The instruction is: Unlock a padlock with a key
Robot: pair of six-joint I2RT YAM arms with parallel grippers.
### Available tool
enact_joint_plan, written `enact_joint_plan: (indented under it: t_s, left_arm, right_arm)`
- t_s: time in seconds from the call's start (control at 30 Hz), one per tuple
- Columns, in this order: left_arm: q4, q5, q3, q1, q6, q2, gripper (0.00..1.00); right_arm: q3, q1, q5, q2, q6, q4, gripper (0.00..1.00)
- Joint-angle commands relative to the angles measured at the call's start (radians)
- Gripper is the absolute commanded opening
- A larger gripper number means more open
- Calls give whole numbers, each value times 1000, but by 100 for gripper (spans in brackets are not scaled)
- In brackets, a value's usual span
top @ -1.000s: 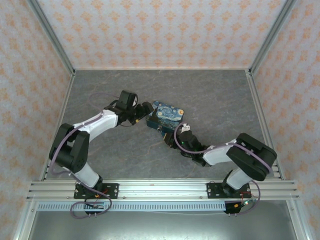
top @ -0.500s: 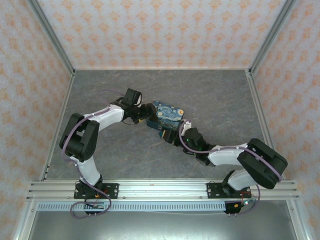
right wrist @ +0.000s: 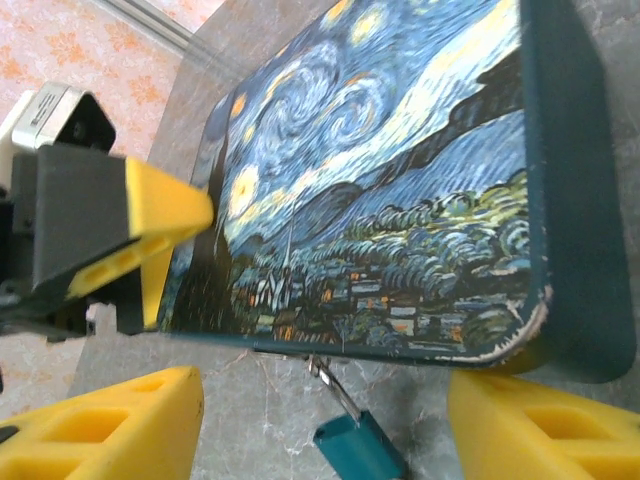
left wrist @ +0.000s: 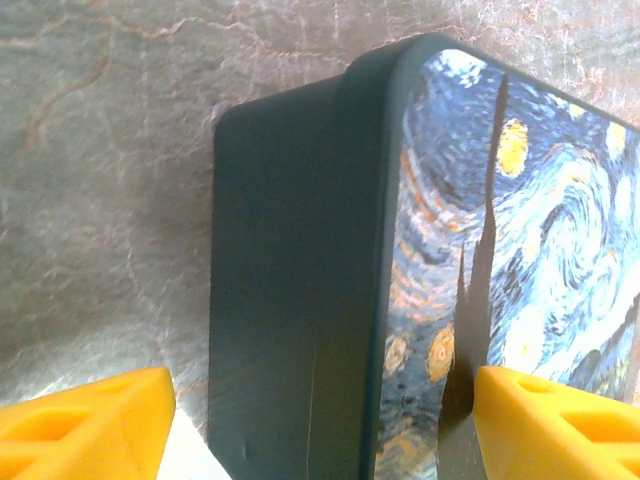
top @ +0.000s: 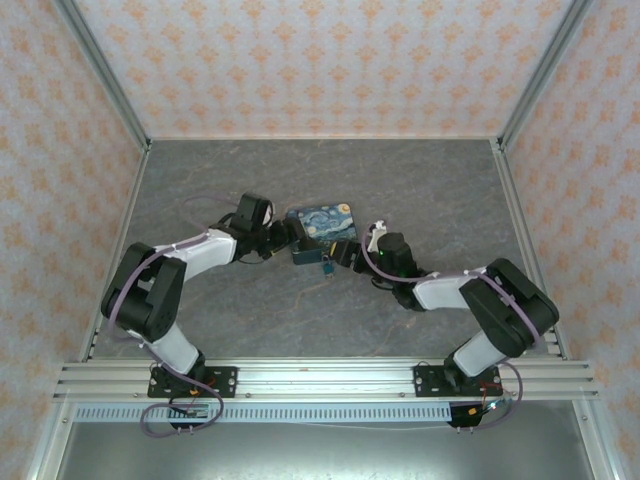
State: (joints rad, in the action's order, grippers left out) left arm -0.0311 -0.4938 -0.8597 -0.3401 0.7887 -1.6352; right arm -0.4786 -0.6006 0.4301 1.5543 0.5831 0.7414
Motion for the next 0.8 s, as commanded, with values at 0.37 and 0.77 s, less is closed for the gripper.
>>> enact_joint_plan:
  t_s: [0.37,0.77]
  left_arm:
    - [-100,65,151,-8,56,108,77]
    - [-102,72,157,-10,72,124,77]
  right_arm:
    - [-53,-66,-117,-150,-279,-379,64]
    - [-151,-247,-357,-63,-323,-538,63]
